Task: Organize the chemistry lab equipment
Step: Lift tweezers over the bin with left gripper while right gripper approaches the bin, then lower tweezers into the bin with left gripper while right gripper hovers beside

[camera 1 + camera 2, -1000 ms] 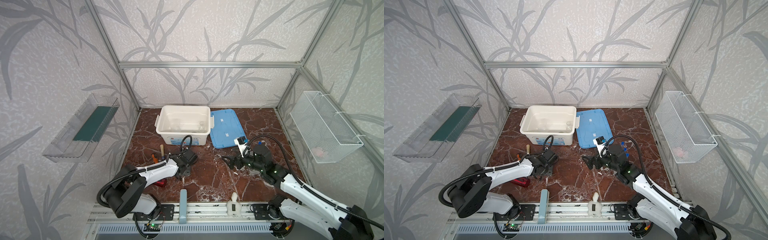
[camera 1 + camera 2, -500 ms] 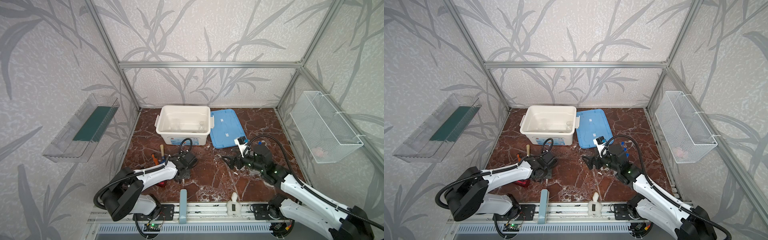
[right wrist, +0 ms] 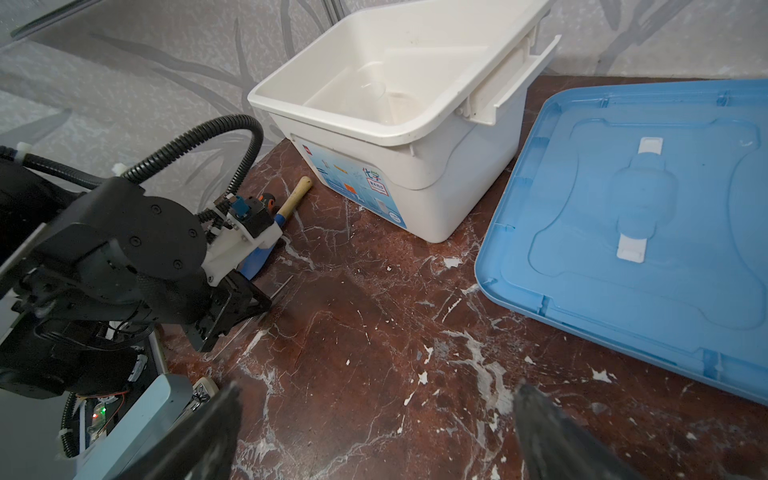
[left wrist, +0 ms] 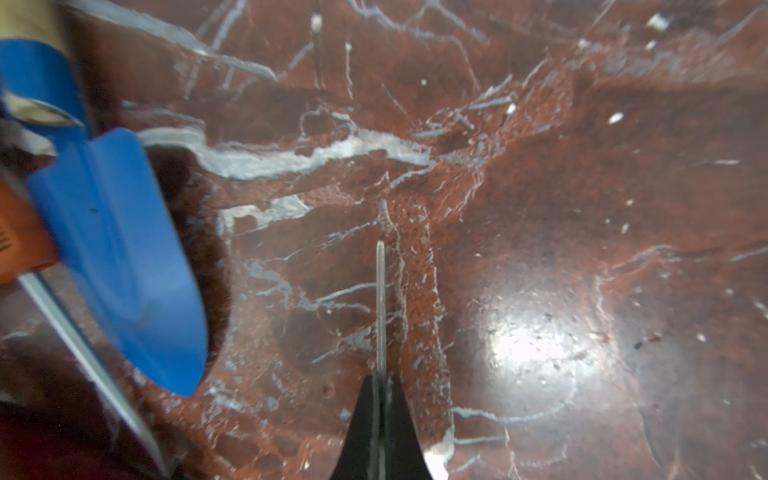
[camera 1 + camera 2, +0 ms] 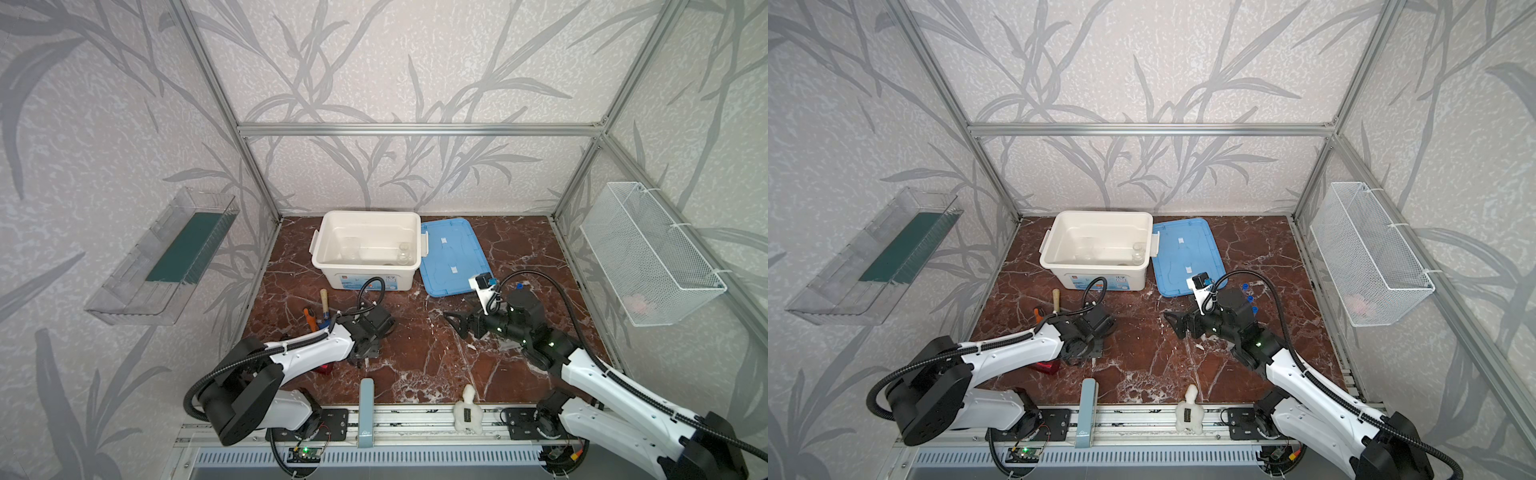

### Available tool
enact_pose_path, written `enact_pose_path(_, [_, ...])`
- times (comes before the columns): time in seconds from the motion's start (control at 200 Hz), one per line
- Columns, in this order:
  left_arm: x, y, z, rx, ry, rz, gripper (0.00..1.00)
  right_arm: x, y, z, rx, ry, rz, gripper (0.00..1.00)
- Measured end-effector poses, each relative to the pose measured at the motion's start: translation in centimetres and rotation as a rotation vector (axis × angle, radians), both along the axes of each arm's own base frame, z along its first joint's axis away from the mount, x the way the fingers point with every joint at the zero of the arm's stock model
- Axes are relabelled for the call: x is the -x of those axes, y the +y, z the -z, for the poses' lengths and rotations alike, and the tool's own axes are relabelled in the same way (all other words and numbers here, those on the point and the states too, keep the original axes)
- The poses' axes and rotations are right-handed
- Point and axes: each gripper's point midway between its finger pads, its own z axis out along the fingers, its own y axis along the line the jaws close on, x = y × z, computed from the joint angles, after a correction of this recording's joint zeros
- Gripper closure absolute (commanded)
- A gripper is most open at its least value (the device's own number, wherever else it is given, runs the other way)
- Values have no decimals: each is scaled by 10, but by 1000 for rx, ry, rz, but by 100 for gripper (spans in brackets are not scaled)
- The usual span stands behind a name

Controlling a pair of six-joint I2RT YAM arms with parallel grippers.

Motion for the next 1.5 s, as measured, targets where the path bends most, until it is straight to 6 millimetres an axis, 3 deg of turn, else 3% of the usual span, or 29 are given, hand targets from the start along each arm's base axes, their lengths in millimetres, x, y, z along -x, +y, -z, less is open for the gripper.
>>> enact_pose_path(0.11, [-7, 0, -32, 41, -86, 6, 100, 0, 0, -1, -3, -2, -1, 0])
enact_pose_path(0.235, [-21, -7, -91, 125, -246, 40, 100, -2, 6, -13, -23, -14, -18, 0])
enact_pose_path(0.48, [-53, -9, -206, 167, -457, 78, 100, -30, 38, -82, -118, -91, -68, 1])
enact_pose_path(0.62, [-97, 1, -269, 180, -546, 48, 100, -42, 62, -109, -159, -103, -94, 1])
enact_pose_path(0.7, [-128, 5, -294, 135, -564, 66, 100, -47, 77, -120, -167, -111, -111, 1])
enact_pose_path(0.785, [-167, -4, -315, 80, -591, 141, 100, -53, 86, -128, -180, -120, -106, 1])
enact_pose_path(0.905, [-215, -18, -305, -46, -567, 283, 100, -71, 90, -129, -193, -103, -52, 1])
enact_pose_path(1.07, [-259, -14, -247, -219, -428, 430, 100, -97, 96, -122, -203, -54, 5, 1])
enact_pose_path(1.19, [-274, -3, -212, -318, -337, 539, 100, -104, 97, -114, -202, -27, 28, 1])
enact_pose_path(1.499, [-299, 19, -180, -371, -300, 712, 100, -113, 90, -106, -202, -8, 59, 1])
